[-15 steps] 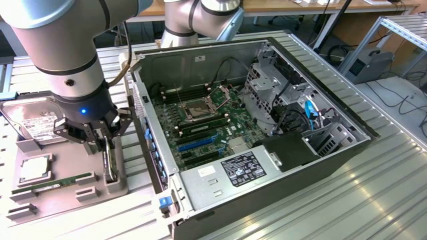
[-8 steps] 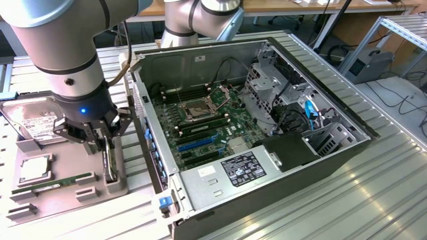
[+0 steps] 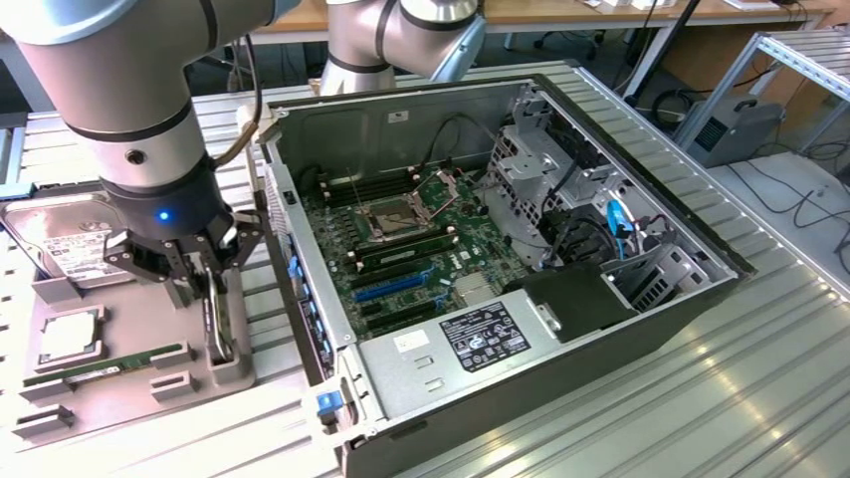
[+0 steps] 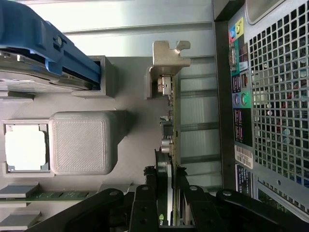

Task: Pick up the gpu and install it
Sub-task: 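Pick up the gpu and move the gpu toward the slot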

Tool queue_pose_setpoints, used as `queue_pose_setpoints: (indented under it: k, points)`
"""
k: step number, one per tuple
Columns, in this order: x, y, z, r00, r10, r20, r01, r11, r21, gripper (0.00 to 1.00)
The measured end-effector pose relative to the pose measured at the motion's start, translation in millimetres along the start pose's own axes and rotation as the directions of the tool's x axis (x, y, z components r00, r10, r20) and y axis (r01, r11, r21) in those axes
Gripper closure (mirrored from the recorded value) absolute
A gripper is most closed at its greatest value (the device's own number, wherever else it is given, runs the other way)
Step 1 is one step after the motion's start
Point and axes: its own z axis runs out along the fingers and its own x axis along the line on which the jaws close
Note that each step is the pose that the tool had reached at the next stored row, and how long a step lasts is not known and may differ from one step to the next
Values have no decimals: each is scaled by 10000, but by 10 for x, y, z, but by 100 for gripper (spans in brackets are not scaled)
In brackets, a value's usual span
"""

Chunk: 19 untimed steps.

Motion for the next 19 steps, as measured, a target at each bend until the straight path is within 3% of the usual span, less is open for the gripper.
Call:
queue_pose_setpoints:
  k: [19]
  points:
    - [-3, 1, -123, 10000, 0, 0, 0, 10000, 0, 73]
